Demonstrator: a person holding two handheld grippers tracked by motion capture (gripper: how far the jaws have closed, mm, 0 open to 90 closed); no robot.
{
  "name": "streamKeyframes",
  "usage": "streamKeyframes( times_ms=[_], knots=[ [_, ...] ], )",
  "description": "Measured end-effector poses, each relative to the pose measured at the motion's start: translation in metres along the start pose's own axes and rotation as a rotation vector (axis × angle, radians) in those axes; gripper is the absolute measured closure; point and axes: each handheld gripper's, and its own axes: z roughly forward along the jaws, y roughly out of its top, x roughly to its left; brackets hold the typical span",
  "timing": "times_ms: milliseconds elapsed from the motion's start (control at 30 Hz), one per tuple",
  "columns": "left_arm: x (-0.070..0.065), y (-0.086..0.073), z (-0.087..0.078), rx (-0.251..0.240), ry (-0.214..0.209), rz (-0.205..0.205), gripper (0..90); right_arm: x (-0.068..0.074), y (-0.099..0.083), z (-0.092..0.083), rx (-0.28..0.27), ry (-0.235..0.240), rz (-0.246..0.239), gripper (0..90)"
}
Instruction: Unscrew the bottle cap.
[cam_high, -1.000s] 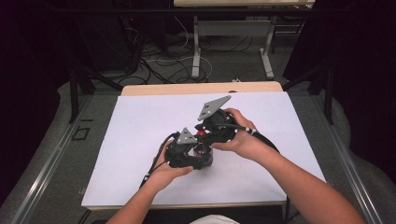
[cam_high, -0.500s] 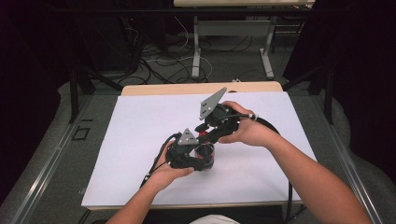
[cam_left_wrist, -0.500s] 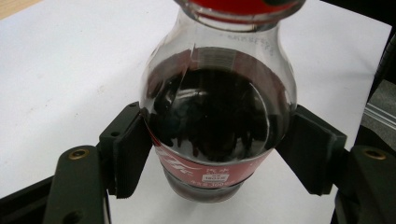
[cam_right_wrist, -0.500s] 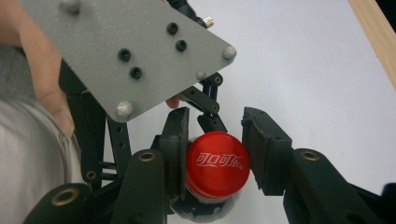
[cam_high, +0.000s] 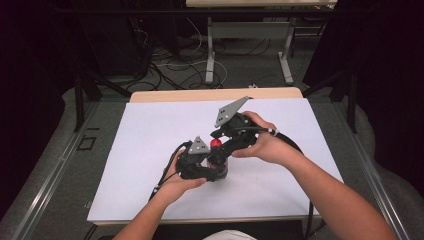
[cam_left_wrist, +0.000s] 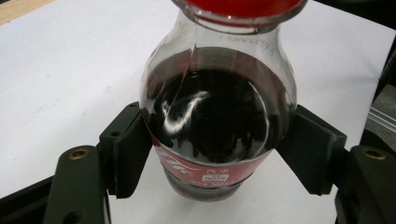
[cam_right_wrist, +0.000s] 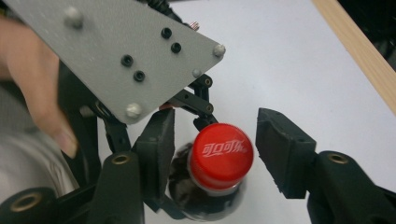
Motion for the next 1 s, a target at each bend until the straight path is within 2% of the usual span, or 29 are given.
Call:
streamKeyframes(
  times_ms=[67, 167, 200, 267, 400, 533, 633, 733, 800, 900, 933, 1000],
  knots=[
    [0.001, 0.000, 0.000, -0.003, 0.005, 0.003, 30.6, 0.006, -0.002, -0.001, -0.002, -0.041, 0.041, 47.0],
    [0.001, 0.000, 0.000, -0.003, 0.008, 0.001, 30.5, 0.011, -0.003, -0.001, 0.000, -0.090, 0.071, 49.1],
    [0.001, 0.000, 0.000, -0.004, 0.009, 0.001, 30.6, 0.012, -0.004, 0.000, 0.003, -0.109, 0.068, 50.3],
    [0.000, 0.000, 0.000, -0.007, 0.008, 0.002, 30.5, 0.014, -0.004, 0.003, -0.001, -0.105, 0.082, 50.5],
    [0.001, 0.000, 0.000, -0.008, 0.006, 0.000, 30.6, 0.014, -0.002, 0.007, -0.011, -0.115, 0.071, 52.2],
    [0.000, 0.001, -0.001, 0.013, -0.007, 0.011, 30.5, 0.013, -0.001, 0.011, 0.004, -0.096, 0.047, 54.6],
    [-0.002, 0.001, 0.001, -0.004, -0.001, 0.009, 30.6, 0.012, 0.001, 0.012, 0.019, -0.103, 0.028, 60.5],
    [-0.002, 0.001, 0.001, -0.004, 0.000, 0.010, 30.5, 0.008, 0.002, 0.012, 0.027, -0.084, 0.023, 60.9],
    [-0.001, 0.001, 0.000, 0.006, 0.002, 0.025, 30.6, 0.004, 0.003, 0.012, 0.035, -0.044, -0.014, 61.1],
    [-0.002, 0.001, 0.001, 0.000, -0.004, 0.019, 30.6, -0.004, 0.005, 0.010, 0.054, 0.033, -0.056, 61.3],
    [-0.002, 0.001, 0.001, 0.000, -0.006, 0.022, 30.6, -0.007, 0.006, 0.009, 0.064, 0.062, -0.052, 61.3],
    [-0.004, 0.001, 0.002, -0.002, -0.009, 0.019, 30.6, -0.011, 0.007, 0.009, 0.075, 0.103, -0.089, 61.4]
  ],
)
